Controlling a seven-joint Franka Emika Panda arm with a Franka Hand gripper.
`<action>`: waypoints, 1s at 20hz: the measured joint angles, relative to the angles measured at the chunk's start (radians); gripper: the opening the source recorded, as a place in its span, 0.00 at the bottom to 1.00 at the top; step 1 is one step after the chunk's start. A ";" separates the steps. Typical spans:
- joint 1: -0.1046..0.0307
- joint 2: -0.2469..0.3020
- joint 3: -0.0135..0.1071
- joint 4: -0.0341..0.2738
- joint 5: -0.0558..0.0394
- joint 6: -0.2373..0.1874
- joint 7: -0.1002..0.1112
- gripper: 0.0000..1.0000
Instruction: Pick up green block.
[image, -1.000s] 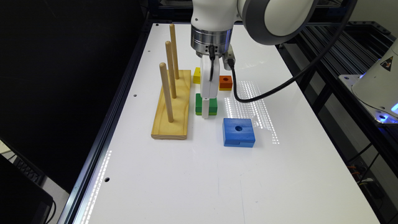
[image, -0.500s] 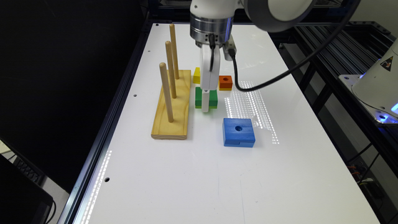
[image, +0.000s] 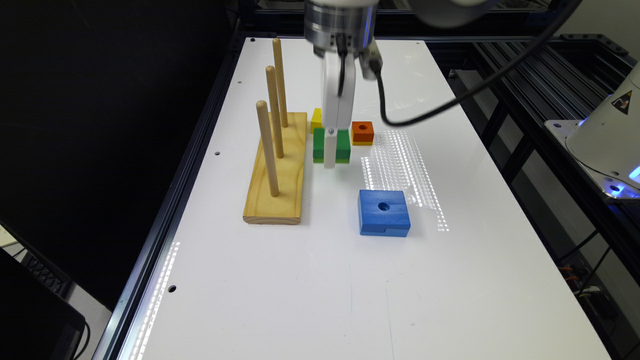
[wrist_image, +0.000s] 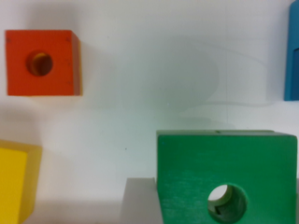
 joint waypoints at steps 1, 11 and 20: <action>0.000 -0.021 0.000 -0.001 0.0001 -0.022 0.000 0.00; 0.000 -0.140 0.003 -0.003 0.0006 -0.133 0.000 0.00; 0.000 -0.194 0.003 0.007 0.0009 -0.184 0.000 0.00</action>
